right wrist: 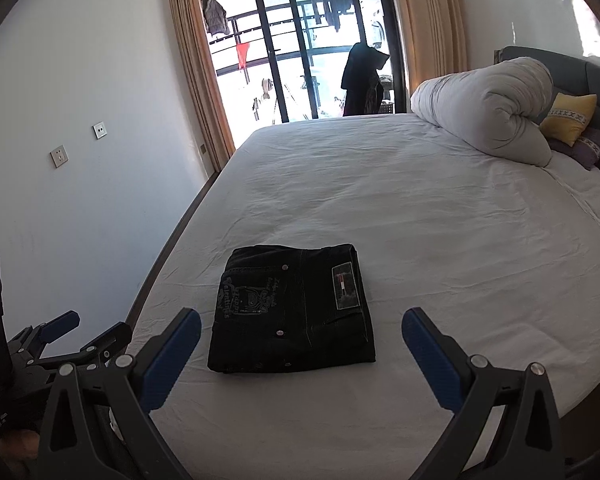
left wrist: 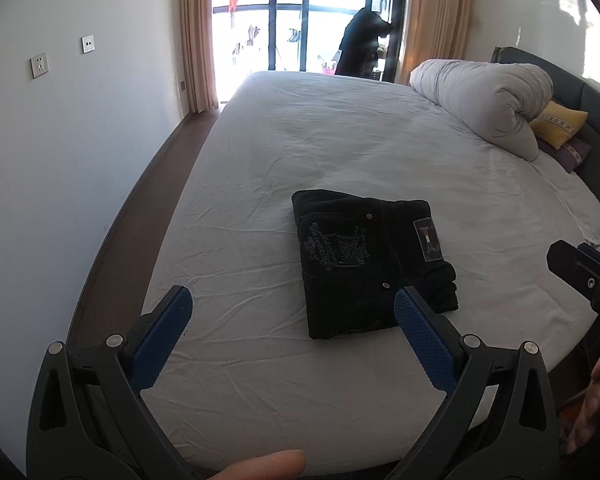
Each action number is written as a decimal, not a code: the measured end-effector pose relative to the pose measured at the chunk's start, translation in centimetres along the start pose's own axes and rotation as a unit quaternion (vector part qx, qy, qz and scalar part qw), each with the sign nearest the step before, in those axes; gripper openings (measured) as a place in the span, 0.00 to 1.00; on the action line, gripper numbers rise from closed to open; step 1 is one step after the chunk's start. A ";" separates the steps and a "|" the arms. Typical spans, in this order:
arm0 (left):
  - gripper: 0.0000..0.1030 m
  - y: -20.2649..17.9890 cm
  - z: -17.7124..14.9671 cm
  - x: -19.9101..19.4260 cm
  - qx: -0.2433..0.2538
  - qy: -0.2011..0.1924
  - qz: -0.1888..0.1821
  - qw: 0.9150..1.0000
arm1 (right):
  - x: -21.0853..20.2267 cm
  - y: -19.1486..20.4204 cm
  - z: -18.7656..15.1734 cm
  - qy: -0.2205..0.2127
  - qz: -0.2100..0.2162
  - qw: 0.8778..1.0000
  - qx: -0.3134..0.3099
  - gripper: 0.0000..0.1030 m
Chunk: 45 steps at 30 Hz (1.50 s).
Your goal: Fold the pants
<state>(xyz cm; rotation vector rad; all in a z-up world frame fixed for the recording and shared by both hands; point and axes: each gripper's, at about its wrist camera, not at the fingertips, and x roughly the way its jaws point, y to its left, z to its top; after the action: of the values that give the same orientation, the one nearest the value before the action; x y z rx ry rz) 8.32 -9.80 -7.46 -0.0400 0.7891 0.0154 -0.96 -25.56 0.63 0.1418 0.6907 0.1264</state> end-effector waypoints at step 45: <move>1.00 -0.1 -0.5 3.6 -0.002 0.039 0.000 0.999 | 3.7 0.5 -1.2 0.067 -0.006 0.998 0.003 1.00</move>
<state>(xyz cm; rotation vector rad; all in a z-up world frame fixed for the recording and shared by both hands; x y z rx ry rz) 10.51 -9.91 -10.35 -0.0448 0.8679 0.0156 1.04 -24.37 -2.50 0.1345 0.8259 0.1225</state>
